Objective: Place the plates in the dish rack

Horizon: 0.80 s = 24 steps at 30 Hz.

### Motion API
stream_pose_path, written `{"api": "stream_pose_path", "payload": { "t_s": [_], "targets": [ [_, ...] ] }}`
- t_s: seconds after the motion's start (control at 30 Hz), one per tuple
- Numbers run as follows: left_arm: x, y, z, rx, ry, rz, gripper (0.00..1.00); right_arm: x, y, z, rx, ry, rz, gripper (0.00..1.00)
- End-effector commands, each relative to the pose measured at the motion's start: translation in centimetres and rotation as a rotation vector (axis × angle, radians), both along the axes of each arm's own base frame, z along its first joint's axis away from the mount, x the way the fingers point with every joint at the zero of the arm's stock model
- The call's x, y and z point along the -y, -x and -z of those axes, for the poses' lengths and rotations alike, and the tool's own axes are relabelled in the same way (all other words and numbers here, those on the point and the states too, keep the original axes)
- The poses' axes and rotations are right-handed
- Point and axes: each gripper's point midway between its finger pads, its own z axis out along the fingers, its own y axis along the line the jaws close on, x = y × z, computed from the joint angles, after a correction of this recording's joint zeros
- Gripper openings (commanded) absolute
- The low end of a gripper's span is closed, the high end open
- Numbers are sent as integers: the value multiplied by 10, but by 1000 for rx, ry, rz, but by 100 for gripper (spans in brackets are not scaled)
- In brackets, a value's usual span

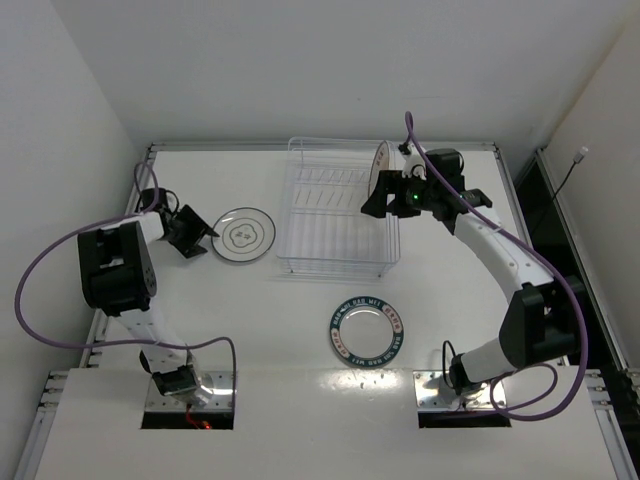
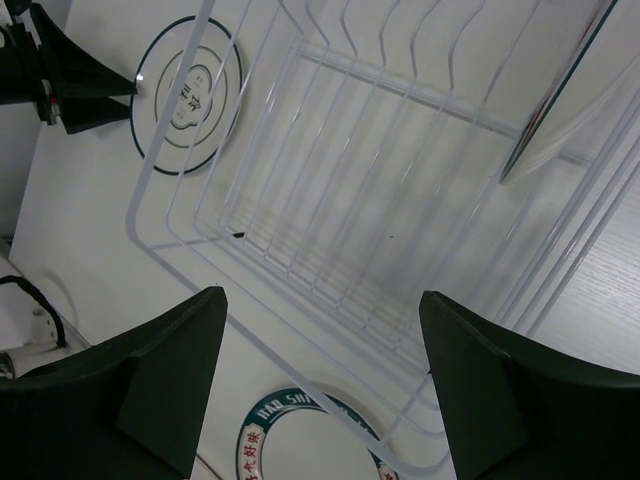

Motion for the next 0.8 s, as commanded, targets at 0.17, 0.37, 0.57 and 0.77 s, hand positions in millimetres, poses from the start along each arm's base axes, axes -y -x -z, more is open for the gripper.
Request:
{"api": "stream_pose_path", "payload": {
  "t_s": [0.17, 0.37, 0.57, 0.77],
  "targets": [
    [39, 7, 36, -26, 235, 126, 37, -3, -4, -28, 99, -7, -48, 75],
    [47, 4, 32, -1, 283, 154, 0, 2, -5, -26, 98, 7, -37, 75],
    [34, -12, -26, 195, 163, 122, 0, 1, -3, -23, 88, 2, -46, 75],
    [19, -12, -121, 525, 19, 50, 0, -6, 1, -25, 85, -38, -74, 75]
  ]
}}
